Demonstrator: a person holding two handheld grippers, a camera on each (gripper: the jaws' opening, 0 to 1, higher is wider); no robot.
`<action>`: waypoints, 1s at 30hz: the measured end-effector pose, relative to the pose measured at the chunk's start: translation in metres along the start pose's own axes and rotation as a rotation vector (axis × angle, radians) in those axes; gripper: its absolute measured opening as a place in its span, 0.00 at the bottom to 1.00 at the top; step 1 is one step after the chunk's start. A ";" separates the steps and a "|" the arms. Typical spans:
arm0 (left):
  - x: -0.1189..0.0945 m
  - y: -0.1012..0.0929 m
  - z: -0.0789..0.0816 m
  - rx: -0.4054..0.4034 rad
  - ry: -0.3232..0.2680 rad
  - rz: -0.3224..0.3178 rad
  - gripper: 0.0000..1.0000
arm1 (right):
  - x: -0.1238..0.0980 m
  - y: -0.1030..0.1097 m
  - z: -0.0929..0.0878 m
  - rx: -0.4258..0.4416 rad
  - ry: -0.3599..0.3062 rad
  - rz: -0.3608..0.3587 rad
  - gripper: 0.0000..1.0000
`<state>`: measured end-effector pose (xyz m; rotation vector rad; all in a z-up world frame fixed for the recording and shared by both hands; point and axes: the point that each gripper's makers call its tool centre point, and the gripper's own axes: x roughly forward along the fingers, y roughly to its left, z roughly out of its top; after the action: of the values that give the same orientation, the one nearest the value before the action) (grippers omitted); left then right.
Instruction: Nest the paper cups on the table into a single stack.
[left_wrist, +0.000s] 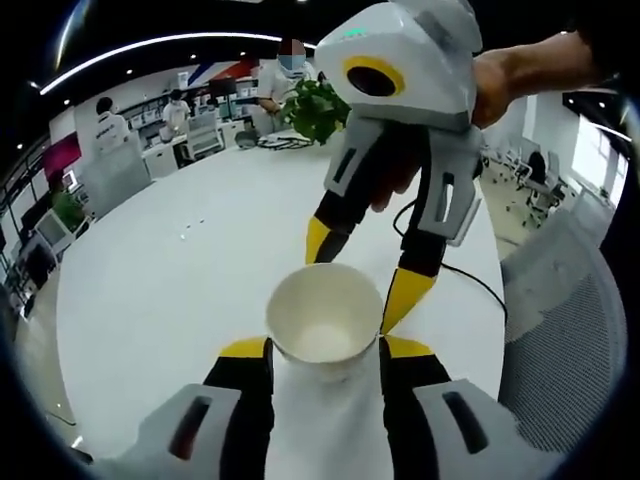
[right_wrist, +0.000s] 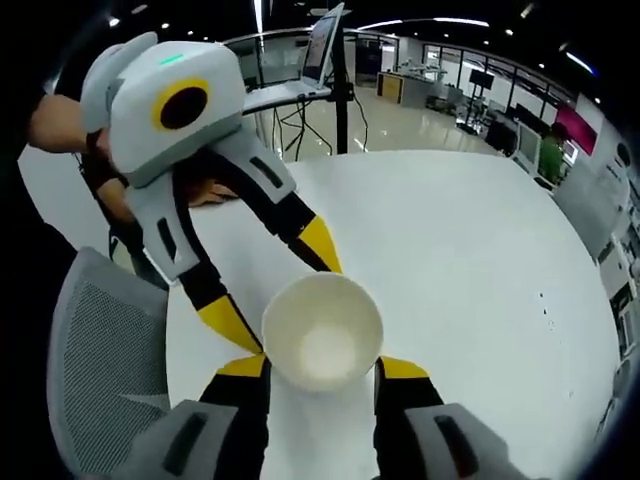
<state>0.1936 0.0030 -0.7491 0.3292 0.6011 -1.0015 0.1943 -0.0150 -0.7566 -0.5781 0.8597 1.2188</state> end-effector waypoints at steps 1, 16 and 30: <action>0.000 0.000 -0.001 0.001 0.003 0.000 0.42 | -0.001 -0.001 0.000 0.004 -0.003 -0.002 0.41; -0.011 0.001 -0.008 -0.098 -0.031 0.045 0.43 | -0.015 0.001 -0.010 0.081 -0.036 -0.037 0.45; -0.034 0.007 -0.016 -0.229 -0.104 0.121 0.45 | -0.031 0.005 -0.026 0.186 -0.085 -0.096 0.47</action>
<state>0.1812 0.0385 -0.7409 0.1091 0.5882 -0.8194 0.1792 -0.0512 -0.7459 -0.4096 0.8533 1.0562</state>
